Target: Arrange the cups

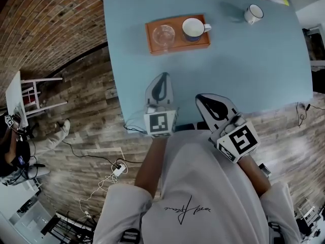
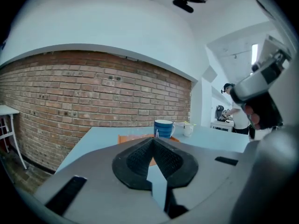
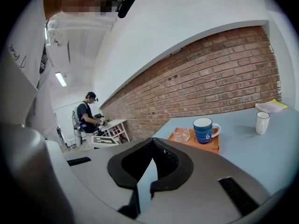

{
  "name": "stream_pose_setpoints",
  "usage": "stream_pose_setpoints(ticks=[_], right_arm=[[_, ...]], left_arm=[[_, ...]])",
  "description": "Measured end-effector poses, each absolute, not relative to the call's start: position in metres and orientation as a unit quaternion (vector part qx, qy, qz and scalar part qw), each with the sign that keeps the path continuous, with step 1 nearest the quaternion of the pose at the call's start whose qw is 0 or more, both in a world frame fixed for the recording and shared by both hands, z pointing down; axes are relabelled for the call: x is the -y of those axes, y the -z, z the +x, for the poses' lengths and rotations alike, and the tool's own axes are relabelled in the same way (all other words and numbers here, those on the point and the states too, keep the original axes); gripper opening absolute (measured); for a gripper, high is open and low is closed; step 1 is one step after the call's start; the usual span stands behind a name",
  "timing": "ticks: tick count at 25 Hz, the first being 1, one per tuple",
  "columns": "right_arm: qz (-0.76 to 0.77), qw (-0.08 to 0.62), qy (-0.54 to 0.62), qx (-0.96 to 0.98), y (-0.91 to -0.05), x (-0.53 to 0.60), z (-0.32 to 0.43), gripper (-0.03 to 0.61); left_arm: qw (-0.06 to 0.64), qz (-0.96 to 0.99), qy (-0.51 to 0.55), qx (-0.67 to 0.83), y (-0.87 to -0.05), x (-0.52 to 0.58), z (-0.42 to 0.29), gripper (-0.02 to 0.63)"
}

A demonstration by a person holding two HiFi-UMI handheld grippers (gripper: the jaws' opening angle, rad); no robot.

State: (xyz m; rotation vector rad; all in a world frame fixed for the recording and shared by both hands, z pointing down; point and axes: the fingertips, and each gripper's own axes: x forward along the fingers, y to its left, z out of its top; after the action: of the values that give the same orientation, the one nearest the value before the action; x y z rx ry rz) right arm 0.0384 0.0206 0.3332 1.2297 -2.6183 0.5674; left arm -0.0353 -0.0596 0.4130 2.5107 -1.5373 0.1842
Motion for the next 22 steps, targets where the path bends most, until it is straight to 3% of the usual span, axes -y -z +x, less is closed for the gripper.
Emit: stream_pose_setpoints(ticks=[15, 22], right_arm=[[0.418, 0.065, -0.159, 0.892, -0.308, -0.016, 0.018, 0.020], [0.377, 0.083, -0.112, 0.916, -0.300, -0.011, 0.037, 0.021]], left_arm=[[0.087, 0.883, -0.047, 0.459, -0.354, 0.029, -0.039, 0.009], [0.095, 0.880, -0.040, 0.464, -0.338, 0.024, -0.032, 0.009]])
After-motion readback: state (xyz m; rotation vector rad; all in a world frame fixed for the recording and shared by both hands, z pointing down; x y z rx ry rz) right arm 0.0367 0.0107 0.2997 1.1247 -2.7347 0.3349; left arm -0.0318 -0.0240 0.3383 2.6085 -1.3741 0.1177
